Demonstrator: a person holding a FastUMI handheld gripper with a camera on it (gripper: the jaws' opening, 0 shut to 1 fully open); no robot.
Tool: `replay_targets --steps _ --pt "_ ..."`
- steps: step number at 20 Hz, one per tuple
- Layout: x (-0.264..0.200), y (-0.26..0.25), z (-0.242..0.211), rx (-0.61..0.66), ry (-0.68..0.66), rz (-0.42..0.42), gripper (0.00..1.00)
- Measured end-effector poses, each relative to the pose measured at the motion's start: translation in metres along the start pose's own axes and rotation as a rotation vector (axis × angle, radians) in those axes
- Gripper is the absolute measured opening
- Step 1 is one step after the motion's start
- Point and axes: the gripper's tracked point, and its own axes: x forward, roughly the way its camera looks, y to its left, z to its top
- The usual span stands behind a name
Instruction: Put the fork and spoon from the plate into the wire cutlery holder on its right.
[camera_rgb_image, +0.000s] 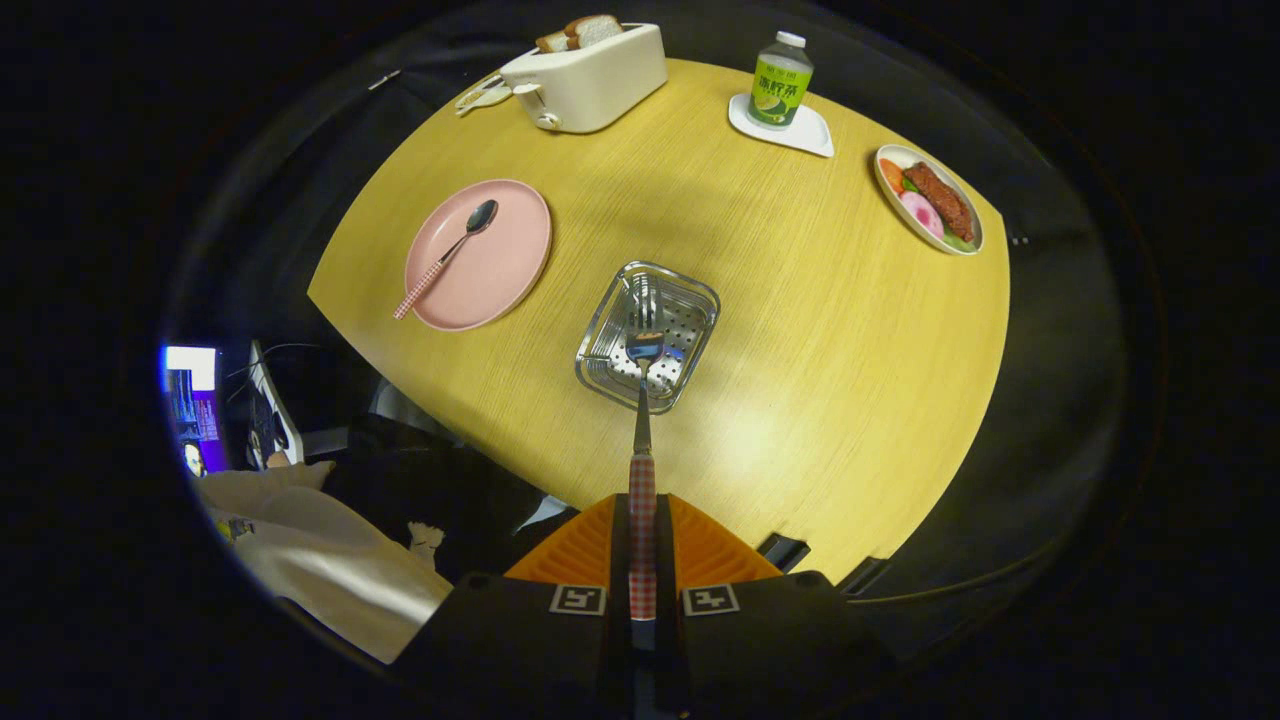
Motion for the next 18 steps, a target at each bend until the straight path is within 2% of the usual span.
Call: replay_targets --steps 5,12,18 --pt "0.017 -0.007 0.000 -0.055 0.212 0.030 0.13" --pt "0.034 -0.008 0.014 -0.069 0.333 0.051 0.14" --pt "0.041 -0.011 0.037 -0.034 0.291 0.049 0.20"
